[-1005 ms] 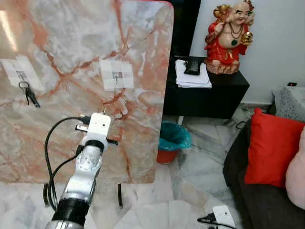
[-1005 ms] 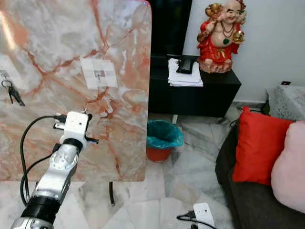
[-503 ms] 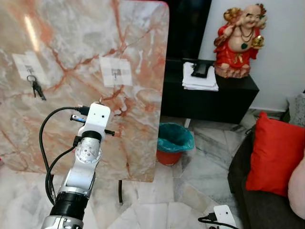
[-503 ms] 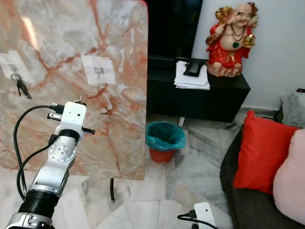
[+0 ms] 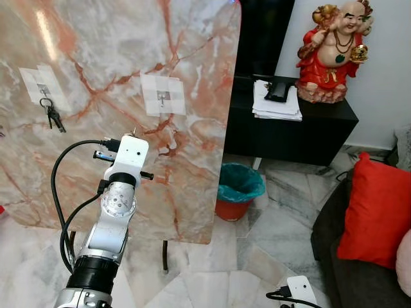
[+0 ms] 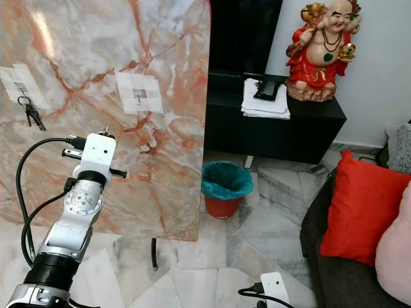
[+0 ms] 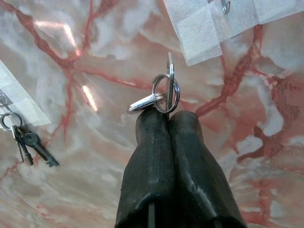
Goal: Hang keys on a hook
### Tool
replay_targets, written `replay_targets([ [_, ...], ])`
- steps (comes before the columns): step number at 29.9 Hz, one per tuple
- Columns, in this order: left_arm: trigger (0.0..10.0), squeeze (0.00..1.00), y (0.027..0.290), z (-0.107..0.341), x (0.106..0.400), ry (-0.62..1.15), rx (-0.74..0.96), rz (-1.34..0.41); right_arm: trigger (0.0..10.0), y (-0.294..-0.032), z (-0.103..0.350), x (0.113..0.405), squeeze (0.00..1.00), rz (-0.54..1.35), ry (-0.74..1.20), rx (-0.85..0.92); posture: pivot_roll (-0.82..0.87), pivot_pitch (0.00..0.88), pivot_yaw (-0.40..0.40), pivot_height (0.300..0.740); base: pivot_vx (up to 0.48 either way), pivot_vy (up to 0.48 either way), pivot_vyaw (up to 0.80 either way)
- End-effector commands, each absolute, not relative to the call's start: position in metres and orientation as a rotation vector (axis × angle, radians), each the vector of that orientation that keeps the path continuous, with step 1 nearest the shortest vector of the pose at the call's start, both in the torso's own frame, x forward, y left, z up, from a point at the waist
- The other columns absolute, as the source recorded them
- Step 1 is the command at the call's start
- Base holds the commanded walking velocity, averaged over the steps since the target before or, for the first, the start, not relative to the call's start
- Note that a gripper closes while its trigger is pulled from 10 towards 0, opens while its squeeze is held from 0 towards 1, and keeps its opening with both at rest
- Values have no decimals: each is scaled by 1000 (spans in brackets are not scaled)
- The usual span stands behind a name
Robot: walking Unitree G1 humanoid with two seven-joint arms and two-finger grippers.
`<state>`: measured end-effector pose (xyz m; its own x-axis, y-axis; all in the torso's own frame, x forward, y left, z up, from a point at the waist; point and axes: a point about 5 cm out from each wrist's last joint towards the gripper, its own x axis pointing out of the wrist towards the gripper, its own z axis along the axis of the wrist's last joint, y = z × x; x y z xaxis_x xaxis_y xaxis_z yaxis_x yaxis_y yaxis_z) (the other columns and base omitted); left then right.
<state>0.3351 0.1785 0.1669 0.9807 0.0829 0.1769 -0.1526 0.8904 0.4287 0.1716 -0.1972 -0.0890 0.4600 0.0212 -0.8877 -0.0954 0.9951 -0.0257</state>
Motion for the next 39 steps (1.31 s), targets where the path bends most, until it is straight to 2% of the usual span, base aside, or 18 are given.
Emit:
replay_targets([
  [1,10000,0,167,185,335,-270,418,96,10000,-201,-88,171,0,56,1083,-77,148,0,-93,740,0,0,0],
  [4,10000,0,149,186,332,-291,335,-81,10000,-198,-89,172,0,60,1082,-75,150,0,-91,740,0,0,0],
  [6,10000,0,131,164,324,-186,373,-281,10000,-196,-89,173,0,63,1081,-73,146,0,-84,740,0,0,0],
  [9,10000,0,135,146,310,-114,373,-353,10000,-195,-89,173,0,66,1080,-75,146,0,-82,740,0,0,0],
  [13,10000,0,157,117,289,52,433,-426,10000,-197,-89,171,0,75,1087,-84,163,0,-84,740,0,0,0],
  [16,10000,0,202,66,263,405,481,-388,10000,-200,-91,166,0,87,1108,-98,175,0,-85,740,0,0,0],
  [17,10000,0,202,66,263,405,481,-388,10000,-200,-91,166,0,87,1108,-98,175,0,-85,740,0,0,0],
  [18,10000,0,227,35,251,590,507,-302,10000,-200,-91,165,0,91,1114,-100,183,0,-85,740,0,0,0],
  [21,10000,0,253,-4,230,783,417,-110,10000,-198,-92,165,0,100,1117,-102,177,0,-83,740,0,0,0],
  [24,10000,0,257,-40,198,998,379,-107,10000,-194,-92,165,0,112,1115,-95,168,0,-82,740,0,0,0],
  [26,10000,0,248,-55,179,1100,388,-208,10000,-190,-92,166,0,126,1114,-88,161,0,-83,740,0,0,0],
  [27,10000,0,248,-55,179,1100,388,-208,10000,-190,-92,166,0,126,1114,-88,161,0,-83,740,0,0,0],
  [28,10000,0,234,-51,186,1036,189,-183,10000,-189,-92,166,0,132,1113,-87,161,0,-86,740,0,0,0],
  [29,10000,0,230,-48,192,998,93,-160,10000,-189,-92,166,0,131,1113,-88,167,0,-88,740,0,0,0],
  [31,10000,0,233,-45,195,984,79,-133,10000,-189,-92,166,0,132,1114,-89,167,0,-88,740,0,0,0],
  [35,10000,0,254,-48,194,1045,347,-127,10000,-188,-92,166,0,139,1119,-101,168,0,-92,740,0,0,0],
  [38,10000,0,249,-40,211,902,-89,3,10000,-187,-93,167,0,139,1118,-98,173,0,-94,740,0,0,0],
  [39,10000,0,250,-38,214,872,-78,6,10000,-186,-93,167,0,139,1118,-98,173,0,-94,740,0,0,0],
])
